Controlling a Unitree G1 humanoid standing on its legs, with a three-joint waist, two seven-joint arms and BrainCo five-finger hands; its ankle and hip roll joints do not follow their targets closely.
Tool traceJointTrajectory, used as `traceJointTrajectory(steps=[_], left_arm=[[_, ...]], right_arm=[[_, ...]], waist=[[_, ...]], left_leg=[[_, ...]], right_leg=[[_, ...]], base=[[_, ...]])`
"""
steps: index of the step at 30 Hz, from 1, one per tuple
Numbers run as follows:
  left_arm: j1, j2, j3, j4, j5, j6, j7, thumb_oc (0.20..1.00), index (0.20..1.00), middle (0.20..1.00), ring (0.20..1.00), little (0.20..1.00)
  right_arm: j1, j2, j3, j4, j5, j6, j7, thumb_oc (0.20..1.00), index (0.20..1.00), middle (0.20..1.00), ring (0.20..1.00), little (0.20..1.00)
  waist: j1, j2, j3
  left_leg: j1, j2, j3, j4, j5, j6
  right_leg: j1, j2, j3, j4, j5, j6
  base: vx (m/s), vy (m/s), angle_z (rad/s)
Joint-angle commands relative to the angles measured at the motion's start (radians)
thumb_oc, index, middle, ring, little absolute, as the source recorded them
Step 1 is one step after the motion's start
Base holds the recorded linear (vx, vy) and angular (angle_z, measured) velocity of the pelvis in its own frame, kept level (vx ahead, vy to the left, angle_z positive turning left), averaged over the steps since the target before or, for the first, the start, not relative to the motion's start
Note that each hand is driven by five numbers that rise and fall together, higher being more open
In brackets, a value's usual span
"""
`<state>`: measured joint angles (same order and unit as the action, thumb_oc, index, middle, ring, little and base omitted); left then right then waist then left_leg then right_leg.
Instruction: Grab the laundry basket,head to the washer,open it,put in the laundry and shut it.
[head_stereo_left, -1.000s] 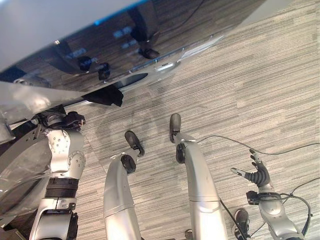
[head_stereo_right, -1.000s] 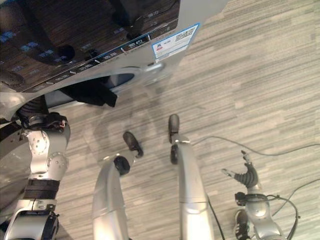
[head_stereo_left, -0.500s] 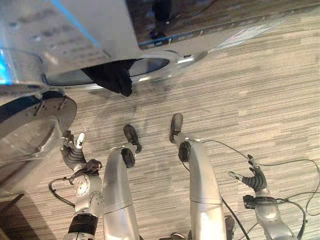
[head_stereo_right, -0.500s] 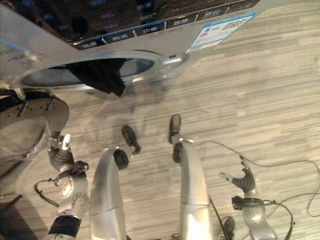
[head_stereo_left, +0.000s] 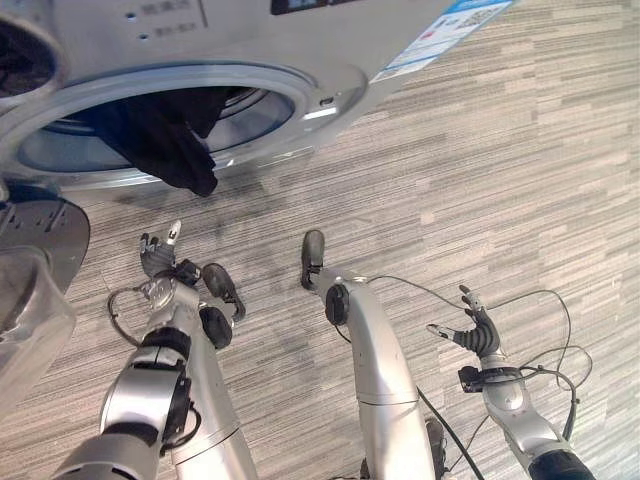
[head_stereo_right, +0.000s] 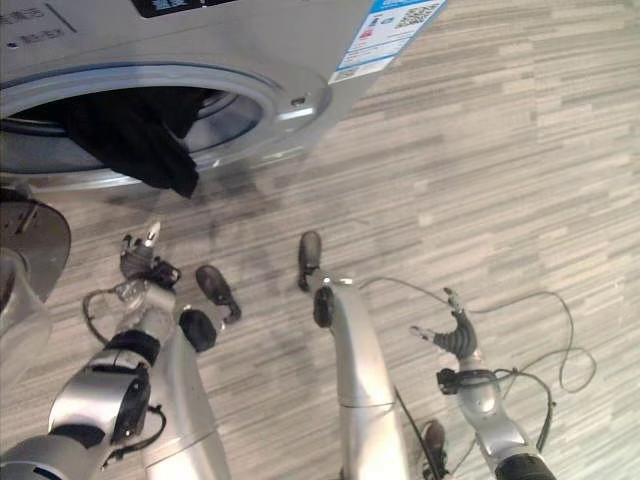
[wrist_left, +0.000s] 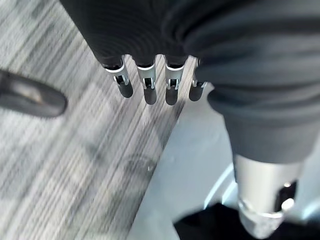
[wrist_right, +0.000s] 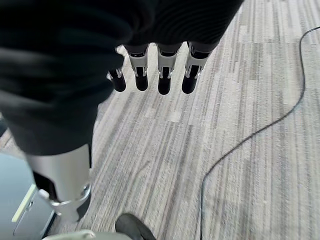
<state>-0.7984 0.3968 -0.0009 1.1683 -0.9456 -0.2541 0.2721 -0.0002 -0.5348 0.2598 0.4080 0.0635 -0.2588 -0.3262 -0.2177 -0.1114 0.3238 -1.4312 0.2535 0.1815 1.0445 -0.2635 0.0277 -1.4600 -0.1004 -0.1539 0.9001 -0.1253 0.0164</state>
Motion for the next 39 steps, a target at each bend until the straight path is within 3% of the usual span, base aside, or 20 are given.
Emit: traceJointTrajectory(steps=[1, 12, 23, 24, 33, 39], left_arm=[[0.096, -0.018, 0.046, -0.031, -0.043, -0.006, -0.014, 1.000, 1.000, 1.000, 1.000, 1.000], [-0.058, -0.006, 0.048, -0.067, -0.133, -0.058, 0.030, 1.000, 1.000, 1.000, 1.000, 1.000], [-0.198, 0.093, 0.002, -0.094, -0.143, -0.094, 0.065, 1.000, 1.000, 1.000, 1.000, 1.000], [-0.206, 0.098, -0.003, -0.098, -0.143, -0.095, 0.066, 0.219, 0.219, 0.219, 0.219, 0.219], [-0.168, 0.058, -0.029, -0.227, -0.178, -0.143, 0.046, 0.200, 0.200, 0.200, 0.200, 0.200], [-0.156, 0.045, -0.021, -0.256, -0.207, -0.157, 0.038, 0.200, 0.200, 0.200, 0.200, 0.200]], right_arm=[[0.037, -0.067, -0.006, -0.042, 0.024, -0.001, -0.012, 1.000, 1.000, 1.000, 1.000, 1.000], [0.081, -0.075, 0.008, -0.073, 0.034, -0.007, -0.007, 1.000, 1.000, 1.000, 1.000, 1.000], [0.131, -0.077, -0.003, -0.110, 0.029, -0.016, 0.004, 1.000, 1.000, 1.000, 1.000, 1.000], [0.132, -0.077, -0.003, -0.110, 0.028, -0.017, 0.001, 1.000, 1.000, 1.000, 1.000, 1.000], [0.136, -0.056, -0.012, -0.090, 0.018, -0.015, -0.006, 1.000, 1.000, 1.000, 1.000, 1.000], [0.093, -0.054, 0.005, -0.046, -0.004, -0.003, -0.018, 1.000, 1.000, 1.000, 1.000, 1.000]], waist=[[0.004, 0.039, -0.013], [-0.029, 0.049, -0.046], [-0.038, 0.062, -0.066], [-0.038, 0.062, -0.066], [-0.020, 0.084, -0.073], [-0.005, 0.098, -0.053]], left_leg=[[-0.019, 0.043, -0.096, 0.055, -0.010, -0.055], [-0.023, 0.055, -0.080, 0.016, -0.005, -0.070], [-0.047, 0.063, -0.084, 0.020, -0.009, -0.072], [-0.051, 0.065, -0.088, 0.024, -0.010, -0.071], [-0.007, 0.048, -0.065, -0.030, 0.010, -0.080], [0.153, 0.014, 0.001, -0.225, 0.075, -0.095]], right_leg=[[0.026, 0.024, -0.018, 0.023, 0.016, 0.030], [0.025, 0.042, -0.006, -0.031, 0.027, 0.035], [0.009, 0.050, -0.006, -0.044, 0.031, 0.038], [0.007, 0.050, -0.007, -0.043, 0.030, 0.038], [0.043, 0.043, -0.004, -0.078, 0.036, 0.041], [0.169, 0.019, 0.008, -0.230, 0.096, 0.067]], base=[[0.02, 0.002, -0.04], [0.00, -0.014, -0.04], [0.00, 0.000, 0.00], [0.00, 0.000, 0.00], [0.00, 0.005, 0.02], [-0.07, 0.045, 0.13]])
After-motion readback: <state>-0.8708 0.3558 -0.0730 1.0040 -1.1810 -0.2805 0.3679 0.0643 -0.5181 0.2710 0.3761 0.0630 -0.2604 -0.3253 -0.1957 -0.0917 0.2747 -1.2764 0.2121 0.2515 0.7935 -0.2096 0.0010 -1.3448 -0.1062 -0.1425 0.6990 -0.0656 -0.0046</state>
